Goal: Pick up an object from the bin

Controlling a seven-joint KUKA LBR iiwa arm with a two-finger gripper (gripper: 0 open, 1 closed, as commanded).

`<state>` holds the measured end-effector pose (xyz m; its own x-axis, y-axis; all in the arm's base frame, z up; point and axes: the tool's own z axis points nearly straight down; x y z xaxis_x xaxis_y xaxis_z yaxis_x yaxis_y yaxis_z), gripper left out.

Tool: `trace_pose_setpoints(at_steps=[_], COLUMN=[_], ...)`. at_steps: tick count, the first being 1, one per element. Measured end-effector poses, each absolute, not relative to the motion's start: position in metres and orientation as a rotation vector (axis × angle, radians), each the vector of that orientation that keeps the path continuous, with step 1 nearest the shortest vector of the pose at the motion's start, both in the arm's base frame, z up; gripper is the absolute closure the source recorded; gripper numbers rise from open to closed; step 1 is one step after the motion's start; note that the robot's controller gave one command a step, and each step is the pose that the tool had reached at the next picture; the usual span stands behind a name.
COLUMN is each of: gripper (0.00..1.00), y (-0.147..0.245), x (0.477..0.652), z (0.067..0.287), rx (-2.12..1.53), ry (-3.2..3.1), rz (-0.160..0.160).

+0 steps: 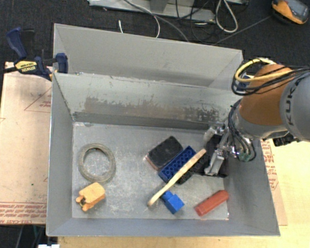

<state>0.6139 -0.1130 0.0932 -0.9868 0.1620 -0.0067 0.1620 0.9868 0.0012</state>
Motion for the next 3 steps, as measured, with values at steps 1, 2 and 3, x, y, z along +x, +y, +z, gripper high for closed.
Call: trace_pose_setpoints(at_steps=[1, 2, 3], gripper=[0.00, 0.00, 1.00], y=[-0.089, -0.059, -0.076], x=[0.615, 0.629, 0.639], z=[0.099, 0.076, 0.072], rx=[0.280, -0.385, -0.855], ry=[3.121, 3.104, 3.004], rz=[-0.001, -0.008, -0.008])
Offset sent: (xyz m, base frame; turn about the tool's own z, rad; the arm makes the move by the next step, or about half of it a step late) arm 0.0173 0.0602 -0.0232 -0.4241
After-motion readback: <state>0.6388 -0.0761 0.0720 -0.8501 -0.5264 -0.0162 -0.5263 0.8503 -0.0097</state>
